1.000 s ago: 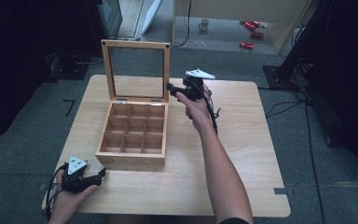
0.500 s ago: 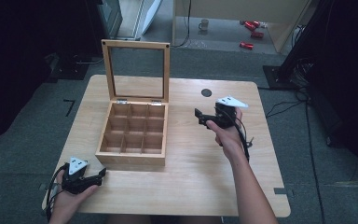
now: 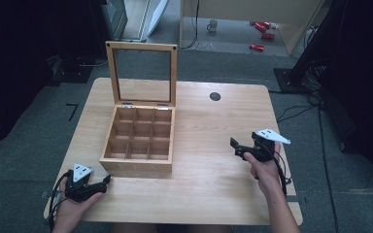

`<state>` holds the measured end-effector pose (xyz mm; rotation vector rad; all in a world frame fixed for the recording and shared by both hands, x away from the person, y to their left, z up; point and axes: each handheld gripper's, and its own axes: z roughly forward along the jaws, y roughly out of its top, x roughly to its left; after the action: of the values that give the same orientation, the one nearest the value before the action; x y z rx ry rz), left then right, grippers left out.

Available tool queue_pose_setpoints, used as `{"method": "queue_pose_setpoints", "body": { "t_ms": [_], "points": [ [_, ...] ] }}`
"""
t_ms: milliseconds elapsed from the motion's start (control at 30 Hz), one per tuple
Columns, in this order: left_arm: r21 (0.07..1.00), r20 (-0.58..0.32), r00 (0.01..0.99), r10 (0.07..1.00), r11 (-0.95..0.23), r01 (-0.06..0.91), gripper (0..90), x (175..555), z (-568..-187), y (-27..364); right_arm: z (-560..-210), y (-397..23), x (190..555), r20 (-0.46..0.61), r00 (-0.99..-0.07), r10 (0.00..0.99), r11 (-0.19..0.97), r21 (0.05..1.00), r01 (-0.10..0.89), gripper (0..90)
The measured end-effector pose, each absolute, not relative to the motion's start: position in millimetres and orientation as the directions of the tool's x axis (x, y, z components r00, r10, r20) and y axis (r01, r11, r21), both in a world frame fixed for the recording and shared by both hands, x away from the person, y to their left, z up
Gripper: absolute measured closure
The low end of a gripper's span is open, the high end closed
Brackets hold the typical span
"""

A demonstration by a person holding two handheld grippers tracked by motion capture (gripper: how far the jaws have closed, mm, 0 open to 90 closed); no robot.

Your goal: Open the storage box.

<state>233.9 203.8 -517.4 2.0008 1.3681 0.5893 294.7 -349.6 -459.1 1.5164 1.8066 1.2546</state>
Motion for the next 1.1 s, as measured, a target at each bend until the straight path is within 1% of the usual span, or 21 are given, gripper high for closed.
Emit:
{"method": "queue_pose_setpoints", "body": {
  "t_ms": [333, 600, 900, 1000, 1100],
  "points": [
    [0.716, 0.011, 0.358, 0.934, -0.257, 0.65, 20.9, 234, -517, 204, -487, -389, 254, 0.202, -0.201, 0.959, -0.058, 0.828, 0.557, 5.2],
    [0.716, 0.011, 0.356, 0.934, -0.256, 0.649, 20.9, 234, -517, 204, -506, -411, 222, 0.179, -0.155, 0.972, -0.05, 0.795, 0.605, 5.2],
    [0.716, 0.011, 0.354, 0.935, -0.254, 0.65, 21.0, 233, -517, 203, -521, -431, 197, 0.132, -0.094, 0.987, -0.039, 0.758, 0.651, 5.2],
    [0.716, 0.011, 0.354, 0.935, -0.254, 0.65, 21.0, 233, -517, 203, -522, -432, 194, 0.085, -0.085, 0.993, -0.007, 0.742, 0.671, 5.2],
    [0.716, 0.011, 0.354, 0.935, -0.254, 0.65, 21.0, 233, -517, 203, -523, -432, 192, 0.063, -0.078, 0.995, 0.007, 0.73, 0.683, 5.2]
  ]
}}
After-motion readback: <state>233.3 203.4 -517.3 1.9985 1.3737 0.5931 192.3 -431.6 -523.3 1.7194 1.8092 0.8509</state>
